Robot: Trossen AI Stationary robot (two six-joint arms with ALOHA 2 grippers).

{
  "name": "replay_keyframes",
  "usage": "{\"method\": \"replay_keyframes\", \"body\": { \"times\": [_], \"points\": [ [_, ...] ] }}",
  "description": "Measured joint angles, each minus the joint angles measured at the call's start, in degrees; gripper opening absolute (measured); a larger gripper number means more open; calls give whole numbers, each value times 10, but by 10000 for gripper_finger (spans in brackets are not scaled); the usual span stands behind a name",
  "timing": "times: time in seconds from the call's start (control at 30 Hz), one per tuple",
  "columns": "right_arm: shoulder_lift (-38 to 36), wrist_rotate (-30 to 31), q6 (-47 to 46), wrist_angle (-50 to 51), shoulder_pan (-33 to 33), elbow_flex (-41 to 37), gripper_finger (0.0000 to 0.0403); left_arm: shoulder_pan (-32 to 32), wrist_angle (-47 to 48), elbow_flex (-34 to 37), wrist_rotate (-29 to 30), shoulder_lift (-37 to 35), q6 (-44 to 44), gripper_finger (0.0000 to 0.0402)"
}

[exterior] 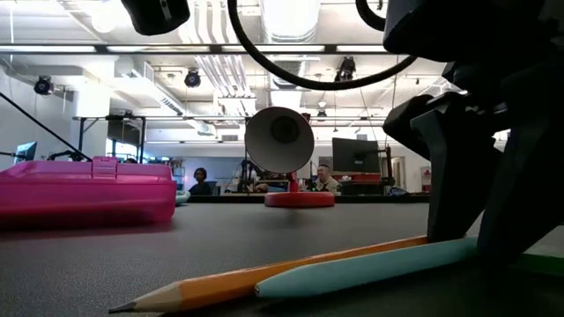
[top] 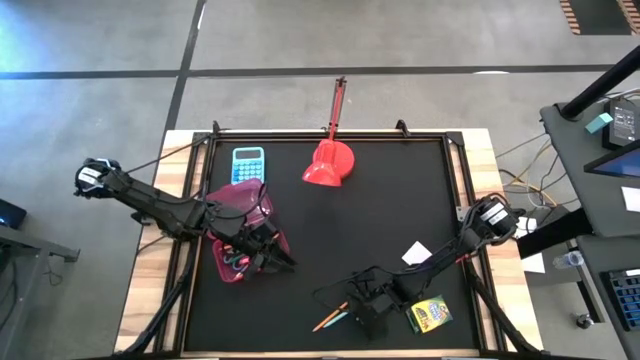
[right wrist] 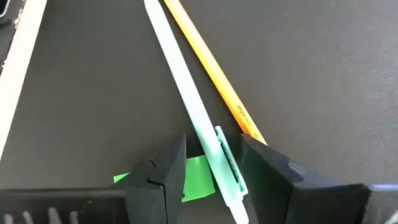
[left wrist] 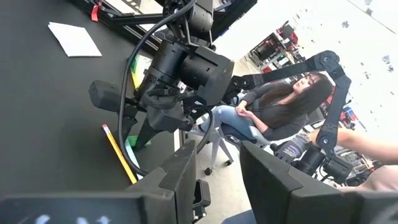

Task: Pack school essentials
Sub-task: Put the light blue pen into the red supply box

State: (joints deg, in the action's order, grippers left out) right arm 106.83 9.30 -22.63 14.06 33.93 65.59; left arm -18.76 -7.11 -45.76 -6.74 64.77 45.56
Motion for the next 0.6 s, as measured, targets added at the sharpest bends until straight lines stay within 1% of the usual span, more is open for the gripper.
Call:
{"method": "replay_keyframes", "body": {
  "times": [0.2, 0.33, 0.47, 0.6],
  "points": [
    [0, 8, -11, -8, -1, -11, 137, 0, 0, 0, 3, 0, 0, 107],
    [0, 14, -51, -11, -1, -21, 131, 0, 0, 0, 8, 0, 0, 107],
    [0, 17, -62, -13, 0, -28, 108, 0, 0, 0, 8, 0, 0, 107],
    [0, 19, -61, -13, -1, -28, 76, 0, 0, 0, 11, 0, 0, 107]
  ]
}}
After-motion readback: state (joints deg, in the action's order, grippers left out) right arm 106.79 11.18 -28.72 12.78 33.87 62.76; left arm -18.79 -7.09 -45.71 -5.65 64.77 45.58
